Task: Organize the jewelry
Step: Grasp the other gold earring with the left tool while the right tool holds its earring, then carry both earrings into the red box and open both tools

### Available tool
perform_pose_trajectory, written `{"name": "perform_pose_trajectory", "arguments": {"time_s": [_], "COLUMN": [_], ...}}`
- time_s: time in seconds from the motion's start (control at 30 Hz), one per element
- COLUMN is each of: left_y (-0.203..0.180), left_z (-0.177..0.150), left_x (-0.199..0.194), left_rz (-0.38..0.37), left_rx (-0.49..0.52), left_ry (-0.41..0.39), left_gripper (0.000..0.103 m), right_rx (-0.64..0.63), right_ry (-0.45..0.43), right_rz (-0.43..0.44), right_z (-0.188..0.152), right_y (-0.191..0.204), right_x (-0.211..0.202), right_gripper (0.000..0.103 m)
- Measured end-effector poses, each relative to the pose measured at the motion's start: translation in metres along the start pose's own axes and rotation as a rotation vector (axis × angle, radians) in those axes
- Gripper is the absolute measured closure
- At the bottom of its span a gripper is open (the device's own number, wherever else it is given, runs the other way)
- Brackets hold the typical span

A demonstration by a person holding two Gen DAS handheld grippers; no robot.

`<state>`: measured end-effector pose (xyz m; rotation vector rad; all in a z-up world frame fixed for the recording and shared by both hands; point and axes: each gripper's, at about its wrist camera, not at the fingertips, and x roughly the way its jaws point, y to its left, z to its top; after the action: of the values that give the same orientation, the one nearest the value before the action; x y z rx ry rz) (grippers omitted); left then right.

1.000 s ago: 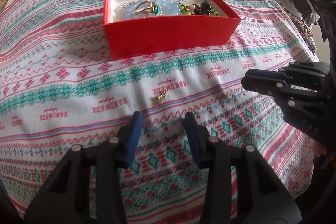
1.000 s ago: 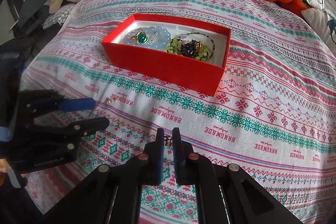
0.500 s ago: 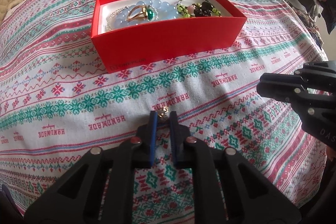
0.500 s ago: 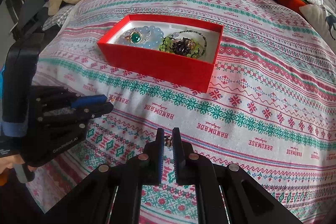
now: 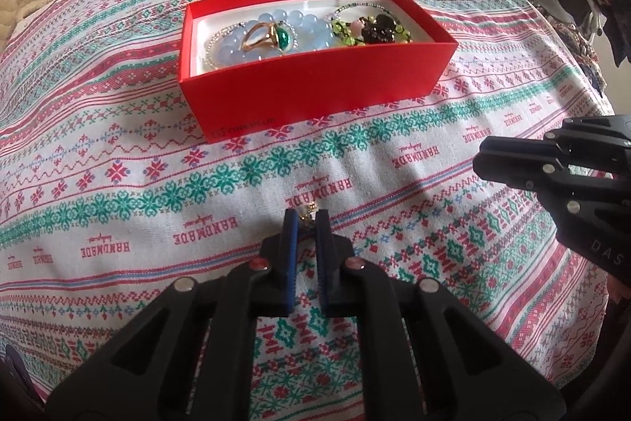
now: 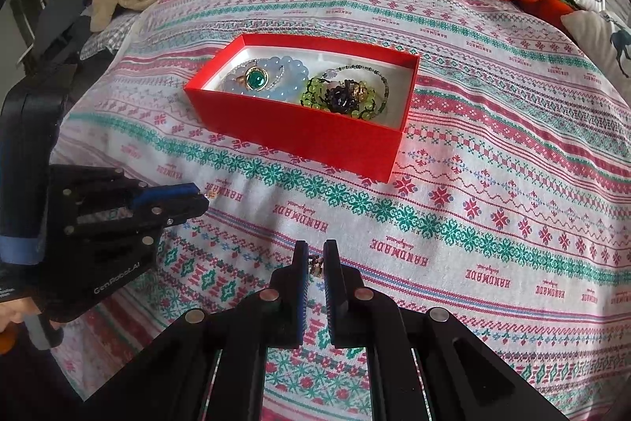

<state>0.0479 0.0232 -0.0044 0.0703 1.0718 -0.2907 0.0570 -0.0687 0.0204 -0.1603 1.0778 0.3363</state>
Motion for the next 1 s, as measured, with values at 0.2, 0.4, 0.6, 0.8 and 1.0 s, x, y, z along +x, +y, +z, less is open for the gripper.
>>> {"name": "perform_pose_trajectory", "arguments": {"time_s": [0.2, 0.4, 0.6, 0.8, 1.0], "left_y": [0.008, 0.015, 0.023, 0.032, 0.036], "left_z": [0.002, 0.007, 0.018, 0.030, 0.047], "left_x": [-0.011, -0.019, -0.031, -0.043, -0.043], "left_rz": [-0.009, -0.010, -0.016, -0.021, -0.006], "left_rx": [-0.024, -0.047, -0.083, -0.116, -0.127], "left_ry": [-0.021, -0.033, -0.062, -0.106, -0.136], "left_gripper": [0.093, 0.094, 0.094, 0.094, 0.094], "right_rx": [0.014, 0.029, 0.034, 0.063, 0.090], "right_ry": [-0.023, -0.043, -0.064, -0.095, -0.126], "right_rz": [0.007, 0.017, 0.029, 0.041, 0.048], "right_z": [0.006, 0.014, 0.023, 0.037, 0.052], "right_y": [-0.002, -0.002, -0.002, -0.006, -0.010], "right_x": [-0.007, -0.013, -0.019, -0.026, -0.026], "right_gripper": [0.095, 0.095, 0.095, 0.095, 0.095]}}
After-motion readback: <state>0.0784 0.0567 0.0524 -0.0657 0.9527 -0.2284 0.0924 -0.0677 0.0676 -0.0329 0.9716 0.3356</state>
